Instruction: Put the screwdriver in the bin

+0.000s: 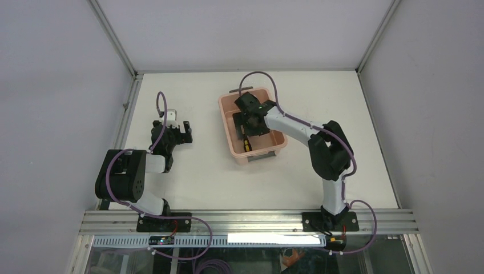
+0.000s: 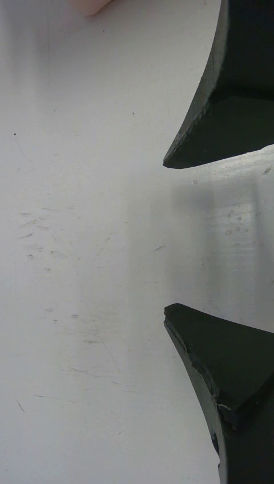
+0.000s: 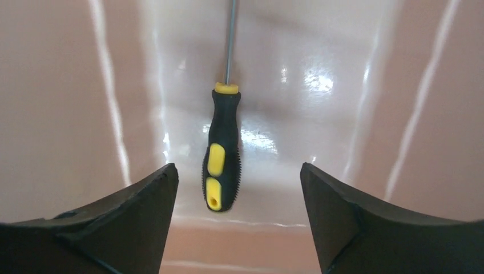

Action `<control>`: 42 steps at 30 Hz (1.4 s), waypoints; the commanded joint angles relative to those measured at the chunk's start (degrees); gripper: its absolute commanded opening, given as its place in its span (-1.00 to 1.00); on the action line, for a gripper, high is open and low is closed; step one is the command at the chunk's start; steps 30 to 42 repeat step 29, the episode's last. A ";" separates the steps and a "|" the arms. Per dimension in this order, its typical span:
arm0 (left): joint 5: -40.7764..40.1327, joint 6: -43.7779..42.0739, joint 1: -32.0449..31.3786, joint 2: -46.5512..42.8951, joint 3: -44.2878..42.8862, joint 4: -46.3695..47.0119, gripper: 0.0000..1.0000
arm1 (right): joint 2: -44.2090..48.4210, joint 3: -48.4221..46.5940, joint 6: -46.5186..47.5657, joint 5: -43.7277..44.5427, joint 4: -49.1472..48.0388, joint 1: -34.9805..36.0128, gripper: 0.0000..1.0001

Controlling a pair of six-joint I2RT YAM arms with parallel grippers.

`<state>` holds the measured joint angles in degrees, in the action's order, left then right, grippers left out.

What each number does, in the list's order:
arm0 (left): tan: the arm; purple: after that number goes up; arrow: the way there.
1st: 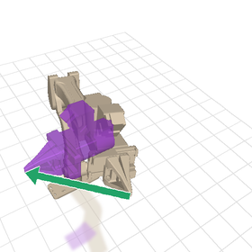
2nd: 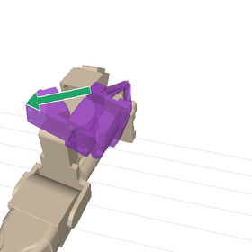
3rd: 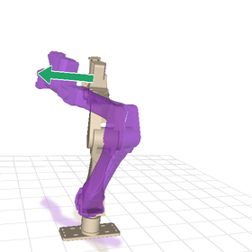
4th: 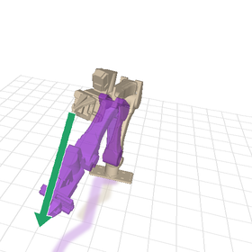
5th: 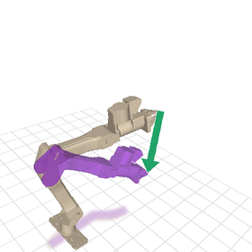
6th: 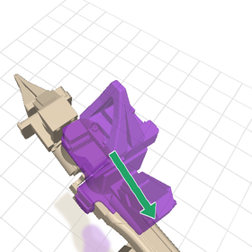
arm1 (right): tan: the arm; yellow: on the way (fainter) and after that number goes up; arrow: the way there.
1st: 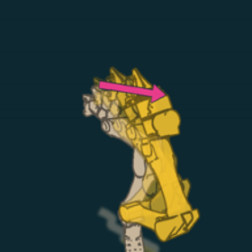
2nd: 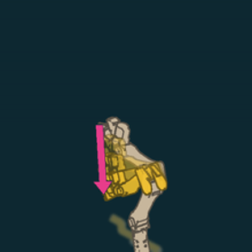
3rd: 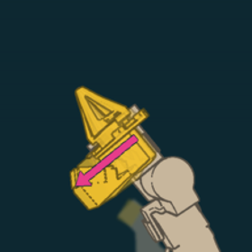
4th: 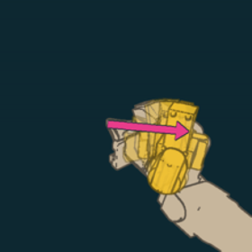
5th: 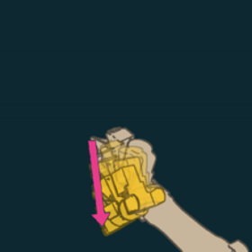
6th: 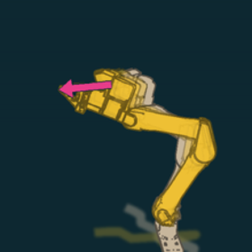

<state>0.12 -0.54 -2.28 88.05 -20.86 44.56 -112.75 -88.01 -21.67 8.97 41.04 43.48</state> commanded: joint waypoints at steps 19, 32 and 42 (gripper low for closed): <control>0.80 1.06 -0.36 -1.65 -1.11 1.51 0.98 | 34.52 0.20 12.15 5.80 3.57 -33.73 0.99; 0.76 1.06 -0.38 -1.66 -1.10 1.50 0.98 | 39.48 8.03 12.49 6.69 0.57 -37.16 0.99; 0.76 1.06 -0.38 -1.66 -1.10 1.50 0.98 | 39.48 8.03 12.49 6.69 0.57 -37.16 0.99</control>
